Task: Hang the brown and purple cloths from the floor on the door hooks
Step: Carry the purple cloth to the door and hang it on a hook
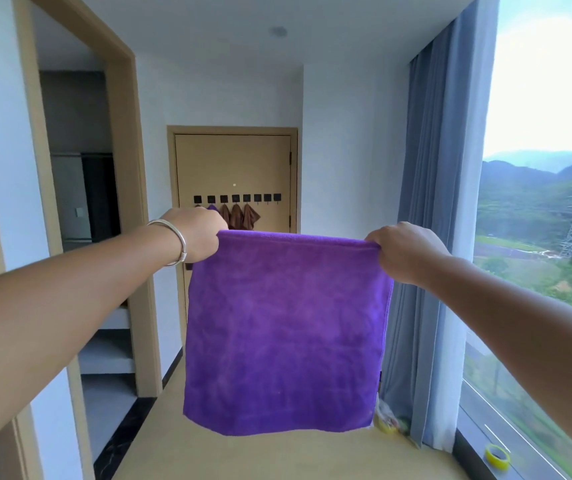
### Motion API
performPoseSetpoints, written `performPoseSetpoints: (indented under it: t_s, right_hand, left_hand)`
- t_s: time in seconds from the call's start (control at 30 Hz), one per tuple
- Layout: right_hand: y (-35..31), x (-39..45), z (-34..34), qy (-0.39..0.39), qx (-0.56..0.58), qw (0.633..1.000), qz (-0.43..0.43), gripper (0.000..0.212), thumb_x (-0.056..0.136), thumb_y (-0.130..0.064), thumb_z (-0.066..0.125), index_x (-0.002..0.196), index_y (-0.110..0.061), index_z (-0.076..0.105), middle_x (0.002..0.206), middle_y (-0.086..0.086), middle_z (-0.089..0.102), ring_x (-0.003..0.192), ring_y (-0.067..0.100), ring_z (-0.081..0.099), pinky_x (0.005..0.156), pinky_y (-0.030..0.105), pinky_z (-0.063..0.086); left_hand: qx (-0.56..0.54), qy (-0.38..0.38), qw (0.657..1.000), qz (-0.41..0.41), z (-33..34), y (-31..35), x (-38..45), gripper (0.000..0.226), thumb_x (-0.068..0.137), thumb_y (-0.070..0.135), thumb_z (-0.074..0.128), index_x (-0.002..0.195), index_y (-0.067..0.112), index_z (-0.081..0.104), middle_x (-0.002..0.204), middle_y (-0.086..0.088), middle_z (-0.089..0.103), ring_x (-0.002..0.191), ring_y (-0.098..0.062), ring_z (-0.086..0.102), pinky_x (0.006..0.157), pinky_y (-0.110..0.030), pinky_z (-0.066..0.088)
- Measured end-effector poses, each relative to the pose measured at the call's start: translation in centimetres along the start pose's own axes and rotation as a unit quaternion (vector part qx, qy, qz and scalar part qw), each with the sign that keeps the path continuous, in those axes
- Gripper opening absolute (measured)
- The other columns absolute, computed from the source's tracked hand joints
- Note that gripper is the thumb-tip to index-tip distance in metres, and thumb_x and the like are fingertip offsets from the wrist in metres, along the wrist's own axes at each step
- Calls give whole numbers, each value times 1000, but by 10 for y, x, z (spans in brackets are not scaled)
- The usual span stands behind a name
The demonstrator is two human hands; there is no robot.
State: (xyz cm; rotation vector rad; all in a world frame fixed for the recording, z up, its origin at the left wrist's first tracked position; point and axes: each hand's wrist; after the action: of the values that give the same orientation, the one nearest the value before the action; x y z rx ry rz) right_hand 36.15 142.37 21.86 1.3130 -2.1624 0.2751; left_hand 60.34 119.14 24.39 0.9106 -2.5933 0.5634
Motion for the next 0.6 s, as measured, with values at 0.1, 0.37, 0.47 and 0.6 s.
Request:
performPoseSetpoints:
  t_s: [0.1, 0.37, 0.47, 0.6]
  right_hand:
    - [3, 6, -2, -3, 0, 1000, -3, 44, 78, -4, 38, 102, -28, 67, 80, -2, 54, 77, 26, 54, 61, 29, 39]
    - [-9, 39, 29, -17, 8, 1000, -18, 47, 83, -4, 36, 109, -29, 67, 79, -4, 53, 75, 23, 51, 62, 28, 39]
    - [-20, 66, 49, -17, 1, 1000, -22, 47, 84, -4, 36, 110, -29, 67, 88, -1, 59, 77, 22, 51, 63, 28, 39]
    - [-41, 113, 77, -18, -7, 1000, -22, 46, 82, -5, 37, 108, -28, 67, 89, -1, 60, 76, 22, 50, 63, 28, 39]
  left_hand:
    - [-1, 4, 1000, -7, -3, 1, 3, 18, 78, 6, 42, 69, 15, 55, 69, -3, 60, 68, -25, 59, 59, -30, 42]
    - [-5, -12, 1000, -15, 29, -16, 23, 20, 79, 5, 43, 72, 15, 58, 69, -1, 61, 69, -23, 60, 62, -31, 44]
    - [-9, -9, 1000, -14, 52, -36, 44, 21, 79, 5, 42, 70, 17, 58, 68, 0, 61, 67, -21, 59, 61, -31, 44]
    - [-10, 1, 1000, -13, 84, -74, 83, 22, 82, 7, 42, 72, 17, 59, 68, 2, 61, 66, -20, 59, 61, -31, 46]
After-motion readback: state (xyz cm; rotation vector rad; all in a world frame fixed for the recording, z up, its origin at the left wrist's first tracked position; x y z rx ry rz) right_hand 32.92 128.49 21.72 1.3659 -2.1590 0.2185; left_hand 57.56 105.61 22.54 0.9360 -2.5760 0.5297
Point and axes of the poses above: each hand's wrist, its own x-axis towards the middle knuckle, its own z-axis out of the palm, y = z × x
